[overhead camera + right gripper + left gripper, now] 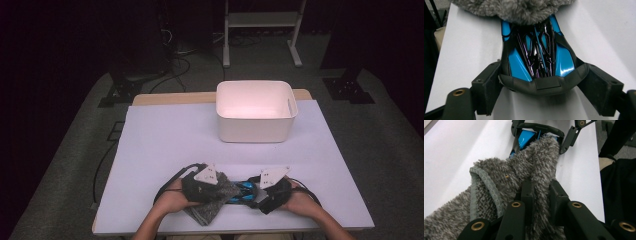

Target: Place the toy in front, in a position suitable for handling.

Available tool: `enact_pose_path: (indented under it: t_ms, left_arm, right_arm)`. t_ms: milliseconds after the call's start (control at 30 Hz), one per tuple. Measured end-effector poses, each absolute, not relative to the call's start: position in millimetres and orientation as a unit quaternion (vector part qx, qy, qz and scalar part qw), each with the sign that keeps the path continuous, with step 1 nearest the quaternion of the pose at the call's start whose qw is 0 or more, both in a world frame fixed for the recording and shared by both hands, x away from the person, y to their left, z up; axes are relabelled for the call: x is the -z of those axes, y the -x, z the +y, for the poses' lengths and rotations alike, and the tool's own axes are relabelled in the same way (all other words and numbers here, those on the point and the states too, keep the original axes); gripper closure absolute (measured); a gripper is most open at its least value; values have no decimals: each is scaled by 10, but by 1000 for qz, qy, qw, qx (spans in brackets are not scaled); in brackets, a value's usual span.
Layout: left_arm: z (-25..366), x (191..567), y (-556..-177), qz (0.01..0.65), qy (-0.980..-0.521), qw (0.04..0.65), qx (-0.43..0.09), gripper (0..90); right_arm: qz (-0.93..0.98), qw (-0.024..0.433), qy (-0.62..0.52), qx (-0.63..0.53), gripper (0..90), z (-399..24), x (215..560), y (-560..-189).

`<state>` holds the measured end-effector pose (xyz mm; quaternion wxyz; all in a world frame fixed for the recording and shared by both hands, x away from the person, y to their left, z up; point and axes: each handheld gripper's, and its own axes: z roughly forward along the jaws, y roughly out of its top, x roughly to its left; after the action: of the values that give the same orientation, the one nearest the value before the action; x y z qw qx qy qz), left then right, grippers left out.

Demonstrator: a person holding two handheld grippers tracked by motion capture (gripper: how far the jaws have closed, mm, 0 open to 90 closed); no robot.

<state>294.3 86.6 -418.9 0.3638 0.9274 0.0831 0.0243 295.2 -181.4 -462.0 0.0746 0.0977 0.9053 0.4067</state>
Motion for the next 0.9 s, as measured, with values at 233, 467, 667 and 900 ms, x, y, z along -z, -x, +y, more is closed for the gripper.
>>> enact_pose_path:
  t_ms: [233, 467, 667, 900]
  left_arm:
    - [1119, 4225, -2961, 115, -922, 370, -20, 762]
    - [1366, 4249, -2969, 150, -920, 361, -32, 761]
    - [1223, 4232, -2994, 138, -924, 355, -25, 760]
    - [889, 4140, -2946, 91, -931, 352, -12, 756]
  right_arm:
    - [905, 76, -100, -407, 207, -1790, 4627, -2947]
    - [904, 73, -100, -408, 205, -1789, 4635, -2958]
    - [904, 72, -102, -408, 204, -1779, 4637, -2958]
    - [905, 71, -101, -408, 204, -1773, 4640, -2963]
